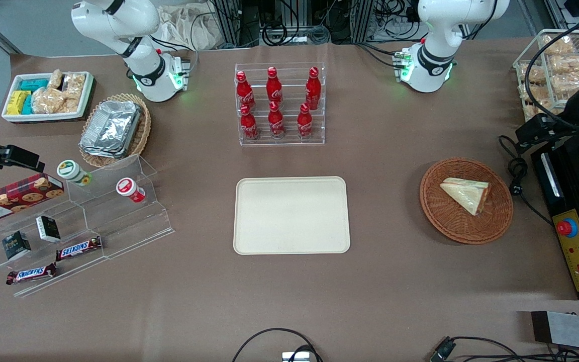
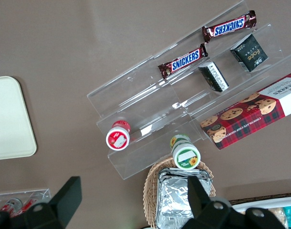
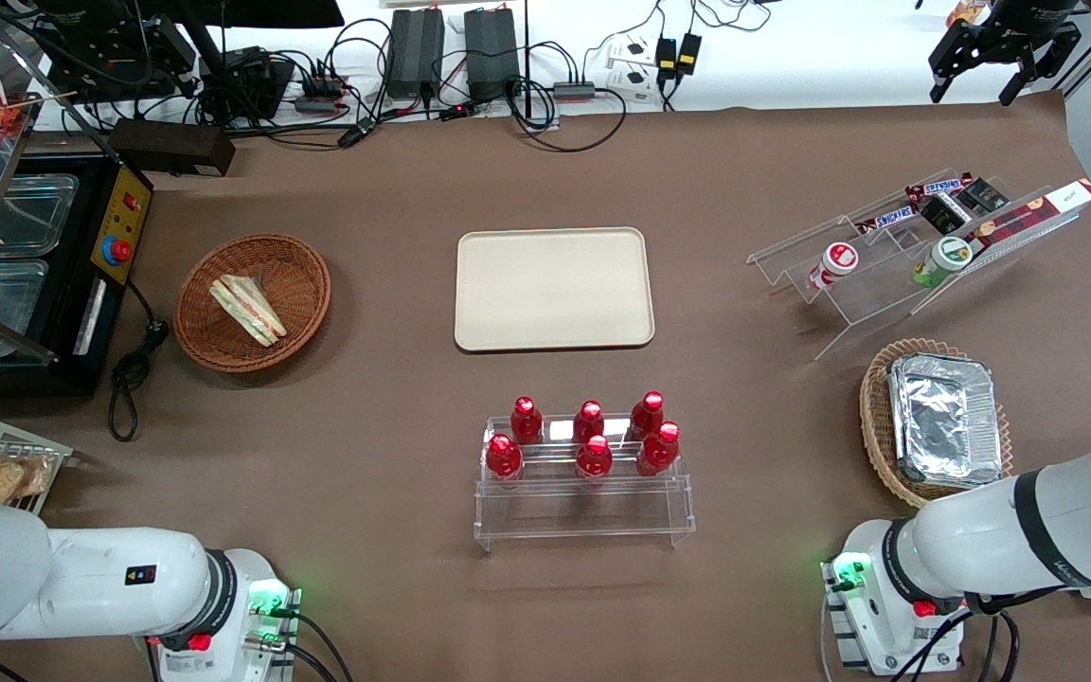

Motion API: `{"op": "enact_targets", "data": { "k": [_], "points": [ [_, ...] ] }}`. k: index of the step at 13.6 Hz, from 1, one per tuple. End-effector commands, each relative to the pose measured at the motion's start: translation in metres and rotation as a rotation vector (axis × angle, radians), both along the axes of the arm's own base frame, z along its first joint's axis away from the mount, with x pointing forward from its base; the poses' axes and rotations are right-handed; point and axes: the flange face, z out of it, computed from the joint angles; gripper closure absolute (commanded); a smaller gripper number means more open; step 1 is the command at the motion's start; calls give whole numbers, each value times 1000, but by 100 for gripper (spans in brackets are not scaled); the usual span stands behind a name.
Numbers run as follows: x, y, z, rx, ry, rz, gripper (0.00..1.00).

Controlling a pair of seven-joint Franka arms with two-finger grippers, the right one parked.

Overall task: Place sandwich from basket to tray
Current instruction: 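Move the open left gripper down over the wrapped sandwich in the basket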

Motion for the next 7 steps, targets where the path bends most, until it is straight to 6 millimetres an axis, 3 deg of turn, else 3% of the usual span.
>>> {"op": "enact_targets", "data": {
  "k": [1,4,7],
  "points": [
    [-8,-1,10,-7,-3,-2,0],
    [-3,-1,4,-1,5,46,0],
    [4,0,-17,4,46,268,0]
  ]
}}
